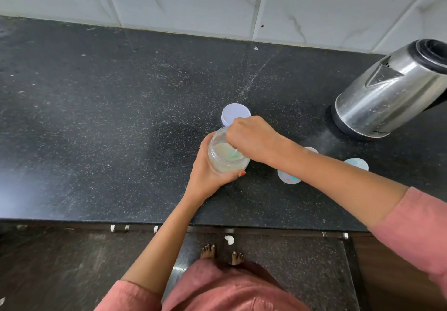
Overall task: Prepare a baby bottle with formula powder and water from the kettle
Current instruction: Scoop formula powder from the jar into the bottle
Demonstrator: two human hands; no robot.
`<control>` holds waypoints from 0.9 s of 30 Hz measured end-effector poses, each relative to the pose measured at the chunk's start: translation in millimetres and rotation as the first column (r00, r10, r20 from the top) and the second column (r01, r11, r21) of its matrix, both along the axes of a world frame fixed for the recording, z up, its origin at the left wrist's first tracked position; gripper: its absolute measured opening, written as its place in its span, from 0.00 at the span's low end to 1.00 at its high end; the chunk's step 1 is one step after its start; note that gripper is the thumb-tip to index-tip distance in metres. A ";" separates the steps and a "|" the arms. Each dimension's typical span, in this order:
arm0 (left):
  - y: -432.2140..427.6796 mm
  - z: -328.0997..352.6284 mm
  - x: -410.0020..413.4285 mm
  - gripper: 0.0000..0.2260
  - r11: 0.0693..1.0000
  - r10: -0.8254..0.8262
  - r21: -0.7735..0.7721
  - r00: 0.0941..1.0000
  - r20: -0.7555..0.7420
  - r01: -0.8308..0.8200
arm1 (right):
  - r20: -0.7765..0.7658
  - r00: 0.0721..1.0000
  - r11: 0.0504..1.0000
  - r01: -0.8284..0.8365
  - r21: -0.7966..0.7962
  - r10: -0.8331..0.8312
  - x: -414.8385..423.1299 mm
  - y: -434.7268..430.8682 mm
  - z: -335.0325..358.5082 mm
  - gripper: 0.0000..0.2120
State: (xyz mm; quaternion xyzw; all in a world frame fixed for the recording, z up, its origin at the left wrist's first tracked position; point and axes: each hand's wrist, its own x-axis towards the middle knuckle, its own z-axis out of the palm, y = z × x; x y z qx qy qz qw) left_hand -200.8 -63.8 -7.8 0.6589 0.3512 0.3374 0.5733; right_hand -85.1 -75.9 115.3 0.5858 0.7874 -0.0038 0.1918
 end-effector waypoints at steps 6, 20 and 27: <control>0.3 -0.4 -0.2 0.38 1.000 -0.008 -0.019 1.000 0.019 0.009 | -0.004 1.000 0.996 0.015 -0.085 -0.016 -5.0 3.7 2.0 0.20; 0.7 -12.1 -1.9 0.44 1.000 -0.016 -0.023 0.999 0.031 0.017 | 0.005 0.999 0.996 0.036 -0.076 -0.035 -6.9 9.1 -3.5 0.09; 1.5 -17.1 -6.9 0.44 0.999 -0.052 -0.006 0.999 0.003 0.052 | -0.068 0.994 0.989 0.072 -0.131 -0.081 -9.2 7.1 -1.5 0.08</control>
